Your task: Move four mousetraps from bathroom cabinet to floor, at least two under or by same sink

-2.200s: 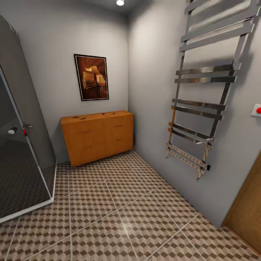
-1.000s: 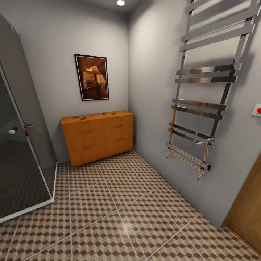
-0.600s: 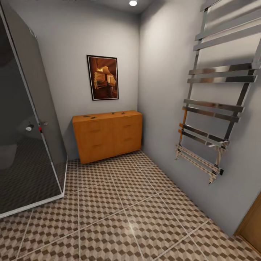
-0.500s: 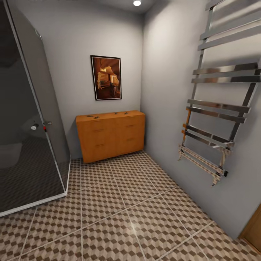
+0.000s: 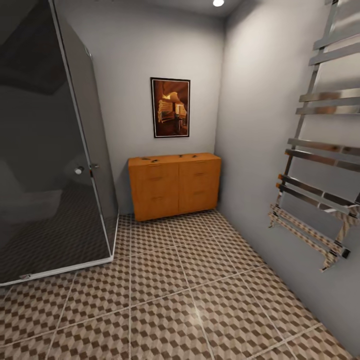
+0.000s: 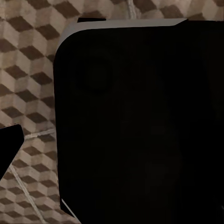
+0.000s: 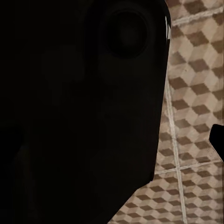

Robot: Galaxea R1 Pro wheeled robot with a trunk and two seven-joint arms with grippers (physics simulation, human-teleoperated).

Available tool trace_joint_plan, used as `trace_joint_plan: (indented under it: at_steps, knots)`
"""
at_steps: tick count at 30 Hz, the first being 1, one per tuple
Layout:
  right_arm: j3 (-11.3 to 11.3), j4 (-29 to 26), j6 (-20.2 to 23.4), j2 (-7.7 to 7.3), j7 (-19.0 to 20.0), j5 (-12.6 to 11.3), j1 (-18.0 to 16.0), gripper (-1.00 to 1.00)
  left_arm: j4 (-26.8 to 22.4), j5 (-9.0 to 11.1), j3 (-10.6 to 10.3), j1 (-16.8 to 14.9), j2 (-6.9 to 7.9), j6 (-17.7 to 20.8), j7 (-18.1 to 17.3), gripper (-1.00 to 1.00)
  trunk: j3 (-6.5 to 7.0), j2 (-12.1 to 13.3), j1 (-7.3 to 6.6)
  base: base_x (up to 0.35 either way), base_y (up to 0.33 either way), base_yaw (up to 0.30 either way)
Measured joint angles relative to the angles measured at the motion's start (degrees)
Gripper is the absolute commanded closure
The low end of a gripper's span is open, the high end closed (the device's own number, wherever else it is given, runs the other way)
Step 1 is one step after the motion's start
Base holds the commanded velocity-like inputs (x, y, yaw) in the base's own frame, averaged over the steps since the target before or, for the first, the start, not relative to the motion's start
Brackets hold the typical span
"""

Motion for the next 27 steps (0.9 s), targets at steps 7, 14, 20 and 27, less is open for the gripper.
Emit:
trace_joint_plan:
  at_steps: [7,14,20,27]
  knots:
    - [-0.01,-0.01,0.0,0.0,0.0,-0.04,0.0,-1.0,0.0,0.0,0.0,0.0,0.0,0.0,0.0,-1.0,0.0,0.0,0.0,0.0,0.0,0.273]
    - [-0.01,-0.01,0.0,0.0,0.0,-0.07,0.0,-1.0,0.0,0.0,0.06,0.0,0.0,0.0,0.0,-1.0,0.0,0.0,0.0,0.0,0.0,0.273]
    - [-0.02,0.0,0.0,0.0,0.0,-0.08,0.0,-1.0,0.0,0.0,0.07,0.0,0.0,0.0,0.0,-1.0,0.0,0.0,0.0,0.0,0.0,0.272]
    - [-0.02,0.0,0.0,0.0,0.0,-0.08,0.0,-1.0,0.0,0.0,0.08,0.0,-0.02,0.0,0.0,-1.0,0.0,0.0,0.0,0.0,0.0,0.272]
